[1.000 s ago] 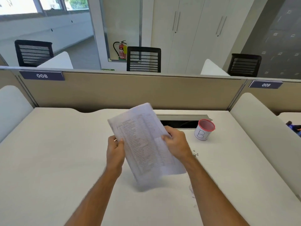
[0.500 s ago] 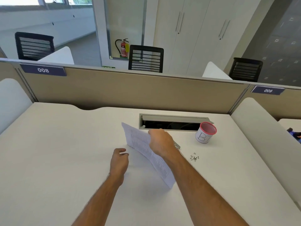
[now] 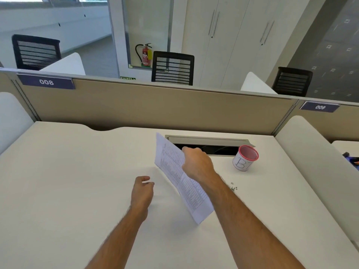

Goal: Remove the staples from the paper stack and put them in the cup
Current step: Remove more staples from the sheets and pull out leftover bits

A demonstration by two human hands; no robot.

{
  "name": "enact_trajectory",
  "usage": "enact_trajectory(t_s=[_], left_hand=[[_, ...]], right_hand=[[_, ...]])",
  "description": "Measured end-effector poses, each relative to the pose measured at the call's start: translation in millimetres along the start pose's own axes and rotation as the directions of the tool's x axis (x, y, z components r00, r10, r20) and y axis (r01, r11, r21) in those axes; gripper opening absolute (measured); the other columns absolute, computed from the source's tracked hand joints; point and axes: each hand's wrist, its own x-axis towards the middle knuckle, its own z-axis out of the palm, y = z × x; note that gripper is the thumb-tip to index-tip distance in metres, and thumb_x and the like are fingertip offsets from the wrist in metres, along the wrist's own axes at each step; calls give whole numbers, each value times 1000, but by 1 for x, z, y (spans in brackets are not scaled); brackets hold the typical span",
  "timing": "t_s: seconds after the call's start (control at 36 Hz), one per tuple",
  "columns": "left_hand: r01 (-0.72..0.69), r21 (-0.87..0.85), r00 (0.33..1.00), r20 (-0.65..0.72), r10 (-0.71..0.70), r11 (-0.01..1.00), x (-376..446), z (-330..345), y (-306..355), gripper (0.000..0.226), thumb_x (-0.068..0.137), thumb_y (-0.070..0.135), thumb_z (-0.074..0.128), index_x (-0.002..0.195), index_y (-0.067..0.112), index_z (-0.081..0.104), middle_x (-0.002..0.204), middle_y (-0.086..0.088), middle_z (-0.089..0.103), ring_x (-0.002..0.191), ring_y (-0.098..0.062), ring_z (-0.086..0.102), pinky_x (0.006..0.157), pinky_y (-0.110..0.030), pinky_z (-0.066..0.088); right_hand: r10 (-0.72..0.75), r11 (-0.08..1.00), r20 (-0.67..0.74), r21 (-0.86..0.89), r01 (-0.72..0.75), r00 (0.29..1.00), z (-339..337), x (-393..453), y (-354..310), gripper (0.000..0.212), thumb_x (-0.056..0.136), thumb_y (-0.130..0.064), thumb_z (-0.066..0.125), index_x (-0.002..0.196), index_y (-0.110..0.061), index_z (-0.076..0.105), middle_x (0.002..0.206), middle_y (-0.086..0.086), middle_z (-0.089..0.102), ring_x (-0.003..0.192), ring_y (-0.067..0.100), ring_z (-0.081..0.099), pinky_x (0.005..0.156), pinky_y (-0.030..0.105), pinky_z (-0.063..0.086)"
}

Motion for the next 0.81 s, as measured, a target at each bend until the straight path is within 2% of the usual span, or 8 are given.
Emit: enact_trajectory(t_s=[0.08,0.19,0.33,0.42,0.5,0.58,0.67,0.81], left_hand=[[8,5,1000,4,-8,1000,0,2,0,35,100,5,49,131,19,56,126,-8,64,108,-22,61,103,-46,53],[19,12,1000,4,-19,1000,0,3,2,36,100,6,50,133,18,55,131,-10,62,113,-24,60,105,-46,52],[36,25,998,52,-38,999,3,1,6,57,102,31,62,152,14,41,145,-5,51,130,-32,56,112,-48,46],[38,-83,989,148,-25,996,8,-3,12,55,100,28,66,147,7,46,144,-5,57,126,-26,58,104,-43,48],[7,-261,981,187,44,965,10,-11,27,29,98,16,69,125,8,60,123,-9,72,106,-23,68,87,-39,54],[-141,-332,976,112,188,933,11,-17,42,16,98,7,68,114,7,64,117,-15,74,110,-35,71,85,-40,58],[-336,-198,933,64,354,921,5,-13,54,10,103,9,61,112,12,65,111,-8,76,106,-29,72,86,-39,59],[-544,128,839,53,542,830,-8,-1,52,10,108,15,48,102,19,56,101,3,68,97,-20,68,80,-39,60]], right_hand=[[0,999,17,40,-1,1000,3,-1,-1,16,93,-2,53,103,-14,54,93,4,61,82,24,59,66,37,47],[18,997,1,74,-18,1000,6,-1,1,16,93,-2,52,92,-17,47,85,0,55,78,22,54,63,34,41],[83,966,-19,248,-76,996,1,1,7,26,87,2,48,71,-19,46,70,-3,52,67,19,51,52,28,36],[124,868,43,480,-129,991,-4,7,19,12,82,-3,62,81,-15,64,81,2,69,76,23,69,66,37,58],[114,706,111,690,-159,987,-4,8,39,11,74,-10,74,82,-14,68,86,5,75,83,28,74,77,45,60],[111,565,91,814,-138,990,3,4,53,24,70,-4,72,92,-14,73,93,6,78,91,31,75,86,54,60],[179,435,26,894,-103,984,20,-1,59,34,77,7,69,102,-15,74,101,6,77,100,31,71,87,49,57],[370,299,-17,949,-102,929,58,-8,66,26,86,2,69,103,-18,70,101,3,75,100,28,70,83,42,61]])
